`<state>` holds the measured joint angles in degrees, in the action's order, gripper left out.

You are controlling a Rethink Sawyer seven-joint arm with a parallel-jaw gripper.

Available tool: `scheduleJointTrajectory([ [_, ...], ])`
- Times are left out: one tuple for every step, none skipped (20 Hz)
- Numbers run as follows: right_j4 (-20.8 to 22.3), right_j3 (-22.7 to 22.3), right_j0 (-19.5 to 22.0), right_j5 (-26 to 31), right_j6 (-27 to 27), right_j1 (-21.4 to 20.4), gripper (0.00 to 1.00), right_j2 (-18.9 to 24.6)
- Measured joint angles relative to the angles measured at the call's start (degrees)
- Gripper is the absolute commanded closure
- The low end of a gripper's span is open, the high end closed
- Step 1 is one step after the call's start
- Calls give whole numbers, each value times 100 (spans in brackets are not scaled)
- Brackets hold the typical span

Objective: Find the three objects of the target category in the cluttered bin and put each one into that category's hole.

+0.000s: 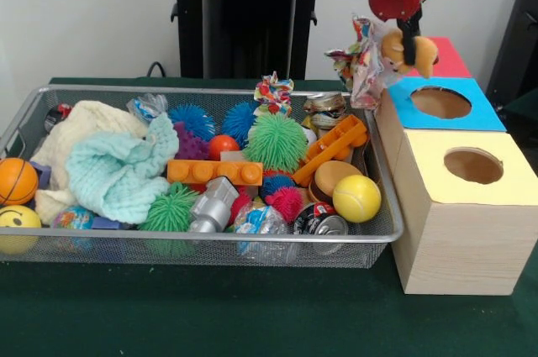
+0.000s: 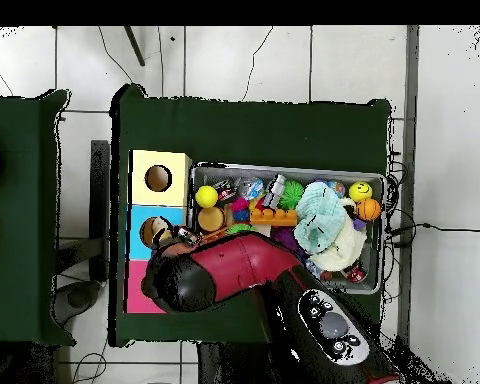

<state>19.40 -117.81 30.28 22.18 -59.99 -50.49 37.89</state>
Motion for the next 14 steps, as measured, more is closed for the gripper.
scheduleJointTrajectory([
  [-36,-2,31,1,0,-36,100,52],
  [-72,-3,61,1,0,-72,100,103],
  [-89,-4,84,0,0,-91,100,134],
  [-114,-6,119,1,0,-117,100,181],
  [-120,-7,131,1,0,-124,100,197],
  [-134,-10,167,1,0,-141,100,250],
  [-132,-12,174,1,0,-141,100,269],
  [-132,-13,172,1,0,-140,100,278],
  [-130,-17,166,1,0,-140,100,288],
  [-130,-17,161,1,0,-140,100,293],
  [-130,-21,155,1,0,-140,100,296],
  [-130,-29,136,1,0,-140,100,297],
  [-130,-33,128,1,0,-140,100,298],
  [-130,-35,127,1,0,-140,100,299],
])
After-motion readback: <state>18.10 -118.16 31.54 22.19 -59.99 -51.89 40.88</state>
